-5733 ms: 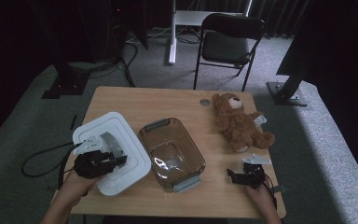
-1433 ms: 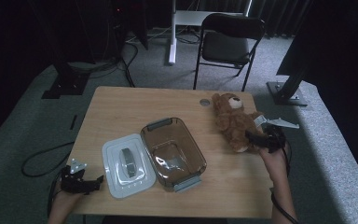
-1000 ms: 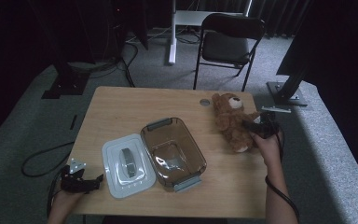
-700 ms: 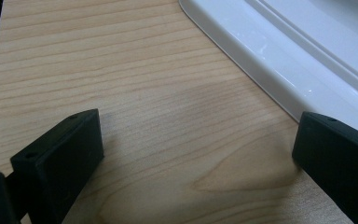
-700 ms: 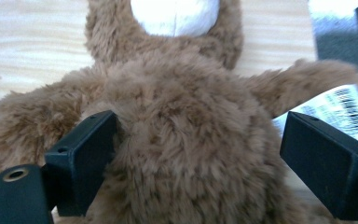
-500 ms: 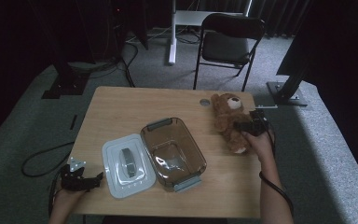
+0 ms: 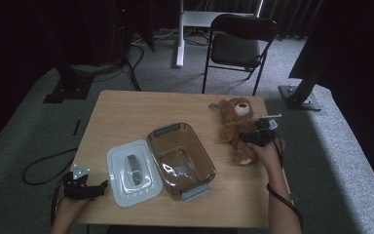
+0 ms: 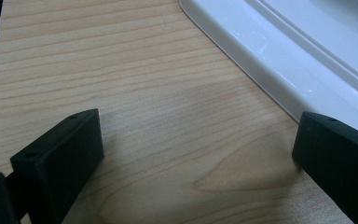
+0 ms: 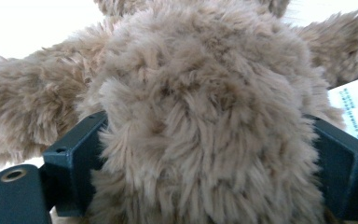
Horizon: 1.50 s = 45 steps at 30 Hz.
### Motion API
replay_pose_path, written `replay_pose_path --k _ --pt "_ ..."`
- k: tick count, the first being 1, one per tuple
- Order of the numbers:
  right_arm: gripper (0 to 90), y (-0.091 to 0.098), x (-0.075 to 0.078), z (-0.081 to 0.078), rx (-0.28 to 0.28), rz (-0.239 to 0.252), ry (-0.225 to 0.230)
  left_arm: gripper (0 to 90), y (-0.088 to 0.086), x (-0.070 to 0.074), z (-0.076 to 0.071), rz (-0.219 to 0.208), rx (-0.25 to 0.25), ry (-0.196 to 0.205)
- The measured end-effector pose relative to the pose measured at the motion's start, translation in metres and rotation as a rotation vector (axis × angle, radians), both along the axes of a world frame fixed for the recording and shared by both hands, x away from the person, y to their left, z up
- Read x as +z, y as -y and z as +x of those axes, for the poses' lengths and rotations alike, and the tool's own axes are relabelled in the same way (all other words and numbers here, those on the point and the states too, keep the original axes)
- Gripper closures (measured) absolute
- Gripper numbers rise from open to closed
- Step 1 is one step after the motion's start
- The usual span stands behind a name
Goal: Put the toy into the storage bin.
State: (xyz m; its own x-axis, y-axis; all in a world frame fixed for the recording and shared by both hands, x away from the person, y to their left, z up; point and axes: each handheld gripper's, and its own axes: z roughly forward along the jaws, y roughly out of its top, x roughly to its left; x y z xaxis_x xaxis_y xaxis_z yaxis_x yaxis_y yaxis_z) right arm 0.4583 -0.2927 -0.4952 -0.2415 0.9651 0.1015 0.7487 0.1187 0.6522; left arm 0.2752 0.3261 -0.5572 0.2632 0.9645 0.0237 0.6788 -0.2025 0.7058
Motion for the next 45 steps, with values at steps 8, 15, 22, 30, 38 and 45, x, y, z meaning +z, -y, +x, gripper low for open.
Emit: replay_pose_path --k 8,15,22,30,38,45 --pt "13.9 -0.002 -0.009 -0.002 -0.017 0.02 0.038 2.5 0.0 0.0 0.0 0.0 0.0 0.0" --pt "38.3 -0.006 -0.003 -0.004 -0.016 -0.018 0.018 2.5 0.0 0.0 0.0 0.0 0.0 0.0" --pt "53.2 -0.009 0.003 -0.009 -0.037 -0.029 0.045 2.5 0.0 0.0 0.0 0.0 0.0 0.0" --pt "61.7 -0.006 0.013 -0.015 -0.062 -0.006 0.085 2.5 0.0 0.0 0.0 0.0 0.0 0.0" --pt "62.8 -0.003 0.028 -0.028 -0.055 0.005 0.115 2.5 0.0 0.0 0.0 0.0 0.0 0.0" --pt "62.8 0.001 0.049 -0.041 -0.063 0.02 0.167 2.5 0.0 0.0 0.0 0.0 0.0 0.0"
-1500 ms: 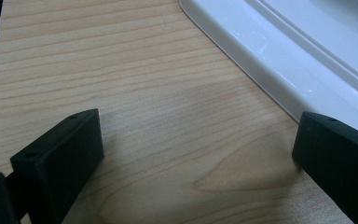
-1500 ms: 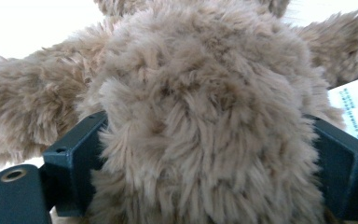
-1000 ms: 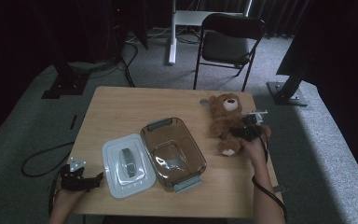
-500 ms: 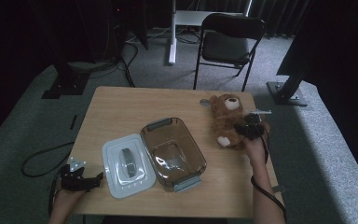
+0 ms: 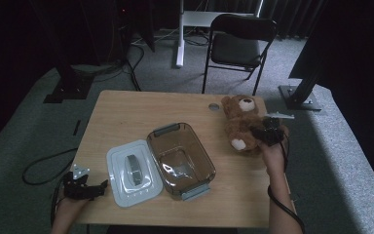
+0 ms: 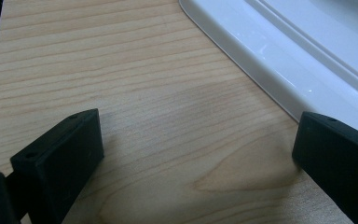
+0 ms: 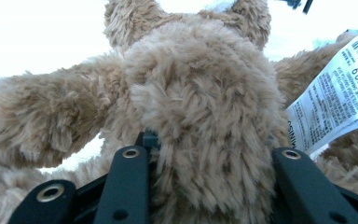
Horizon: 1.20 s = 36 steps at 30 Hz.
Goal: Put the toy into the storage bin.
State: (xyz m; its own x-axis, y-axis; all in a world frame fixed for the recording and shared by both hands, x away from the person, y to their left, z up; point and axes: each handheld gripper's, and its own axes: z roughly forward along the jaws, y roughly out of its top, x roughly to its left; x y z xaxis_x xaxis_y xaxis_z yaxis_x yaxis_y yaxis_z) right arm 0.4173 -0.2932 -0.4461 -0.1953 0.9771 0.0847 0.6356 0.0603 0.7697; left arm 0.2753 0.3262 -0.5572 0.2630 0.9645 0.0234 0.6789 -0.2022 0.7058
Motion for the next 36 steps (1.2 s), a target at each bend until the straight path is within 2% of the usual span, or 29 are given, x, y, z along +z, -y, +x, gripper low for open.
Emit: replay_pose_path --k 5,12,19,23,24,27,32,33,34,36 --pt "62.7 -0.002 0.011 -0.008 0.001 0.001 0.022 2.5 0.0 0.0 0.0 0.0 0.0 0.0" --pt "62.6 -0.007 0.038 -0.026 0.027 -0.001 0.096 2.5 0.0 0.0 0.0 0.0 0.0 0.0" --pt "62.4 -0.013 0.059 -0.043 0.059 0.021 0.159 2.5 0.0 0.0 0.0 0.0 0.0 0.0" --pt "62.4 -0.02 0.069 -0.052 0.087 0.015 0.188 2.5 0.0 0.0 0.0 0.001 -0.001 0.0" --pt "62.4 -0.027 0.078 -0.061 0.115 0.006 0.22 2.5 0.0 0.0 0.0 0.0 0.0 0.001" --pt "62.4 -0.035 0.09 -0.074 0.153 0.015 0.262 2.5 0.0 0.0 0.0 0.0 0.0 0.0" --pt "62.3 -0.054 0.109 -0.095 0.235 0.036 0.32 2.5 0.0 0.0 0.0 0.001 -0.001 0.0" --pt "62.3 -0.054 0.109 -0.095 0.235 0.036 0.32 2.5 0.0 0.0 0.0 0.001 -0.001 0.0" --pt "62.3 -0.063 0.114 -0.104 0.271 0.034 0.341 2.5 0.0 0.0 0.0 0.001 -0.001 -0.001" --pt "62.2 -0.071 0.118 -0.111 0.298 0.035 0.357 2.5 0.0 0.0 0.0 0.001 -0.001 -0.001"
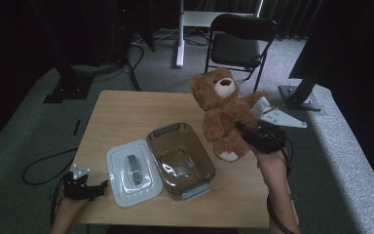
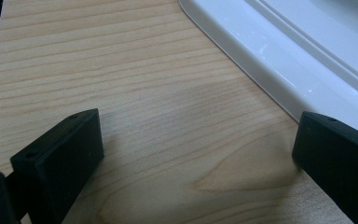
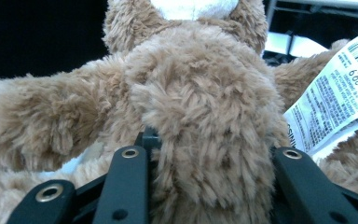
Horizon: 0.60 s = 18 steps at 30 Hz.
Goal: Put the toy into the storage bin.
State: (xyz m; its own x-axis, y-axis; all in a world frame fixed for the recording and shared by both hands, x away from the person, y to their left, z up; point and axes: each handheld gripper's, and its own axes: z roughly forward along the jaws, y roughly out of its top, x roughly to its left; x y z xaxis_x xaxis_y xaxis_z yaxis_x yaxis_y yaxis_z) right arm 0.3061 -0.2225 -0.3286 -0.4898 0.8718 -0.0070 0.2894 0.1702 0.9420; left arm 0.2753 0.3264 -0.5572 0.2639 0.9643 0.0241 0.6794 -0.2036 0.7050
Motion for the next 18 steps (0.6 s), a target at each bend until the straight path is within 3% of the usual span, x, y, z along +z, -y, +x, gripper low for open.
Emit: replay_pose_path --k 5,9,18 --pt "62.2 -0.017 0.003 -0.014 0.06 0.014 0.019 2.5 0.0 0.0 0.0 0.0 0.0 0.0" --pt "62.3 -0.042 -0.003 -0.025 0.13 0.018 0.012 2.5 0.0 0.0 0.0 0.0 0.0 0.0" --pt "62.3 -0.085 -0.026 -0.021 0.198 -0.018 -0.041 2.5 0.0 0.0 0.0 0.0 0.0 0.0"
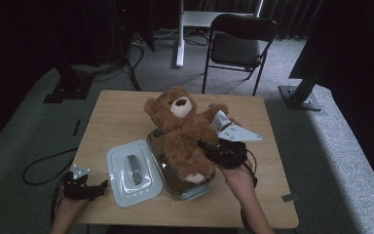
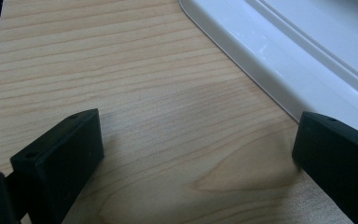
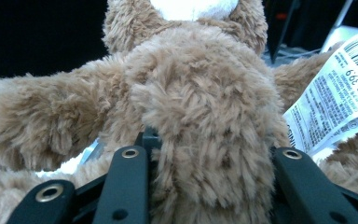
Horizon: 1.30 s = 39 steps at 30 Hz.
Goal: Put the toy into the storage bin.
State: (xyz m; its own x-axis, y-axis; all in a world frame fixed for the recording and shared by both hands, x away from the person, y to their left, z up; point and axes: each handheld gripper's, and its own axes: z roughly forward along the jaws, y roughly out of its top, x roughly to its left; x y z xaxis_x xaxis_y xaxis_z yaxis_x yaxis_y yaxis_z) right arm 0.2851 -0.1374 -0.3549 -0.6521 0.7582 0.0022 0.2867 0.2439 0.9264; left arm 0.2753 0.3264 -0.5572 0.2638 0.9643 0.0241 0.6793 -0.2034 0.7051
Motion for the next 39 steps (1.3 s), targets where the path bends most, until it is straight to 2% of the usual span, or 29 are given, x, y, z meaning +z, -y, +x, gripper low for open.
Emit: replay_pose_path --k 6,12,13,15,21,26,36,39 --pt "62.2 -0.017 -0.024 0.004 0.008 -0.044 -0.049 2.5 0.0 0.0 0.0 0.001 -0.001 0.0" --pt "61.9 -0.028 -0.055 0.007 0.03 -0.083 -0.131 2.5 0.0 0.0 0.0 -0.001 0.001 0.0" --pt "61.9 -0.028 -0.055 0.007 0.03 -0.083 -0.131 2.5 0.0 0.0 0.0 -0.001 0.001 0.0" --pt "61.1 -0.032 -0.066 0.006 0.031 -0.095 -0.142 2.5 0.0 0.0 0.0 -0.001 0.001 0.0" --pt "61.1 -0.034 -0.074 0.006 0.036 -0.12 -0.148 2.5 0.0 0.0 0.0 -0.001 0.001 0.0" --pt "61.0 -0.031 -0.082 0.009 0.056 -0.138 -0.173 2.5 0.0 0.0 0.0 -0.001 0.001 0.001" --pt "59.5 -0.016 -0.083 0.016 0.082 -0.142 -0.196 2.5 0.0 0.0 0.0 -0.001 0.001 0.001" --pt "58.6 -0.011 -0.081 0.019 0.084 -0.161 -0.202 2.5 0.0 0.0 0.0 -0.001 0.001 0.001"
